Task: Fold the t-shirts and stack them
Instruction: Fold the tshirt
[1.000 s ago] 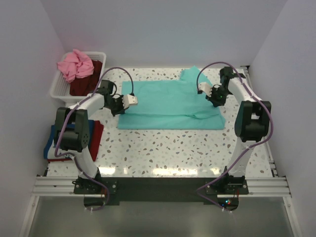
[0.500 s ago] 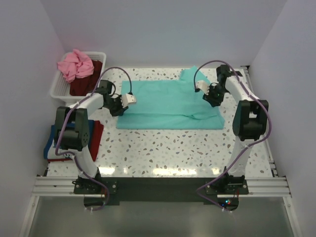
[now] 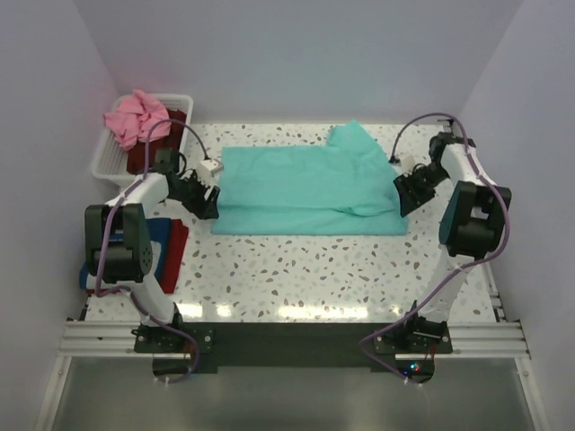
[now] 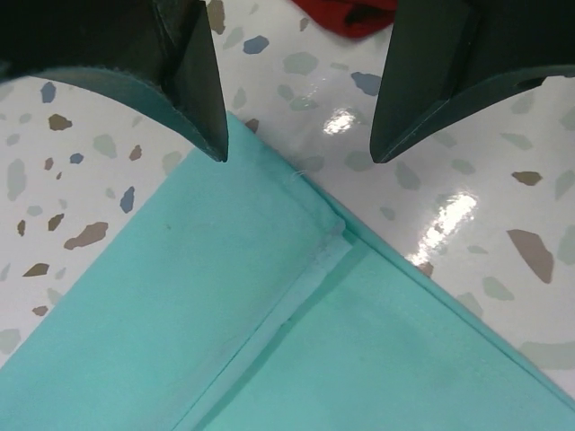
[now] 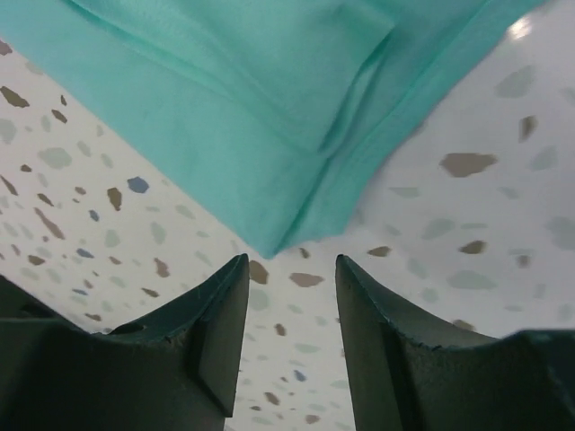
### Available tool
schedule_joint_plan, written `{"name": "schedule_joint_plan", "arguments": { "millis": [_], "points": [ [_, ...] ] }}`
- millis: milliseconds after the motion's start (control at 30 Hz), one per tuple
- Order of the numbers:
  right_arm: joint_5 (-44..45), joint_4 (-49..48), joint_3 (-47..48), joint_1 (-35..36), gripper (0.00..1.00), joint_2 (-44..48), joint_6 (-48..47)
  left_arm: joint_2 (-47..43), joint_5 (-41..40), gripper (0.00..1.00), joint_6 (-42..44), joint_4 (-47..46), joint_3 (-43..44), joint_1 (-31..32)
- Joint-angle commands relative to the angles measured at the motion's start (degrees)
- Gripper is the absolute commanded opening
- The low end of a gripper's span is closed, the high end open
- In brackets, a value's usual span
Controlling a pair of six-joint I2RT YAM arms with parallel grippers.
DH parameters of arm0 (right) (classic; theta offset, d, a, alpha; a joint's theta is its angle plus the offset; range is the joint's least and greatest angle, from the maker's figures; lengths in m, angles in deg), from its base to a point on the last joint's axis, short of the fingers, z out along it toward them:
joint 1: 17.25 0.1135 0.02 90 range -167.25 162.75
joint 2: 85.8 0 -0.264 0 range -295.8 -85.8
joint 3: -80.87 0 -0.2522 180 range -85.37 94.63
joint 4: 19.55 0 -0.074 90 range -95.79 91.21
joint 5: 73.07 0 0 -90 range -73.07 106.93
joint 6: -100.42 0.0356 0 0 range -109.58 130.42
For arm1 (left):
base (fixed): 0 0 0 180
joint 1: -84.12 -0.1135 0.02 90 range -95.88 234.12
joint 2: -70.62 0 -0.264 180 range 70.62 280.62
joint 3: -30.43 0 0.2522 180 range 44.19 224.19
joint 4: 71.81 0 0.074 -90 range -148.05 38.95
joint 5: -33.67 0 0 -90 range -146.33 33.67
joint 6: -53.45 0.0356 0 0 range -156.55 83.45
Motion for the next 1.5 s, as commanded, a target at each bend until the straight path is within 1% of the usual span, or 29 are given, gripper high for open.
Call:
{"name": "schedule_joint_plan", "arguments": {
  "millis": [0,133,300,433,500,567,600,633,667,700,767,800,867,900,1033,1100,1133,1167,1200,1233,1267,1300,1333,1433,1467],
  "points": [
    [-1.78,-2.74,-5.32,1.31,0.47,3.25,8.93,0.14,3.52,0.7,-7.67,-1.34,-1.35,0.02],
    [-0.01,-8.97,-9.8,1.23,0.47,2.37,11.57,2.34,3.44,0.7,-10.41,-1.79,-1.26,0.02],
    [0.95,-11.63,-12.18,1.23,0.47,0.52,12.98,4.89,1.77,0.69,-11.72,-1.18,-1.96,0.02],
    [2.01,-13.21,-13.06,1.23,0.45,-0.45,13.34,7.0,2.47,0.64,-11.55,0.32,-2.49,0.02],
    [2.71,-13.39,-13.33,1.23,0.42,-0.71,13.16,7.79,2.38,0.62,-11.37,0.76,-2.67,0.11],
    [2.89,-12.69,-13.68,1.23,0.39,-0.71,12.81,8.14,2.03,0.55,-11.38,1.11,-2.76,0.11],
    [2.8,-12.34,-13.85,1.23,0.35,-0.54,12.55,8.32,2.12,0.52,-11.2,1.55,-2.76,0.11],
    [2.8,-11.9,-14.11,1.23,0.33,-0.19,12.37,8.41,2.03,0.44,-11.11,1.73,-2.93,0.11],
    [2.8,-11.72,-14.64,1.23,0.29,0.08,12.02,8.24,2.12,0.4,-11.2,1.73,-3.02,0.11],
    [2.98,-11.46,-14.82,1.23,0.22,0.6,11.85,7.89,1.95,0.3,-11.2,1.82,-3.19,0.11],
    [3.68,-10.4,-15.43,1.23,0.11,1.05,11.23,7.36,1.07,0.22,-10.67,2.43,-3.55,0.11],
    [4.03,-10.05,-15.61,1.23,0.01,1.4,11.05,7.09,0.54,0.14,-10.5,3.13,-3.72,0.11],
    [5.17,-8.73,-17.01,1.23,0.0,2.8,10.18,5.96,-1.13,0.06,-10.23,3.84,-4.86,0.11],
    [6.31,-8.29,-17.71,1.23,0.0,3.59,9.83,5.51,-1.57,0.0,-9.71,4.53,-5.21,0.11],
    [8.16,-7.85,-21.4,1.23,0.0,8.16,8.94,3.05,-2.8,0.0,-8.91,6.12,-6.89,0.11],
    [8.16,-7.06,-21.67,1.23,0.0,8.78,9.03,2.17,-2.89,0.0,-8.83,6.73,-6.54,0.11],
    [7.73,-6.28,-21.33,1.23,0.04,9.22,9.21,1.82,-2.89,0.04,-8.91,6.74,-5.84,0.11],
    [7.46,-5.75,-20.98,1.23,0.23,9.74,9.47,0.86,-2.98,0.1,-8.91,6.48,-5.49,0.11],
    [7.03,-5.13,-20.45,1.14,0.33,10.01,9.64,0.07,-2.72,0.23,-8.65,6.21,-5.05,0.11],
    [6.41,-4.34,-19.14,0.96,0.36,10.45,9.82,-0.72,-1.32,0.28,-8.39,5.78,-4.09,0.02],
    [4.84,-3.99,-18.34,0.53,0.43,10.8,10.43,-2.65,-0.52,0.32,-7.86,5.25,-3.55,0.02],
    [3.78,-3.63,-17.46,0.35,0.43,11.41,10.87,-3.8,0.53,0.38,-7.6,3.85,-2.94,0.1],
    [3.07,-3.28,-15.8,0.26,0.43,11.51,12.01,-4.76,2.19,0.4,-7.42,2.97,-1.71,0.28],
    [-0.27,-3.02,-13.25,0.17,0.42,11.42,13.68,-7.67,2.82,0.41,-6.81,-0.64,0.92,2.38],
    [-1.06,-3.1,-12.89,0.26,0.42,11.25,14.82,-8.54,3.0,0.41,-5.76,-1.25,1.54,4.04]
  ]
}}
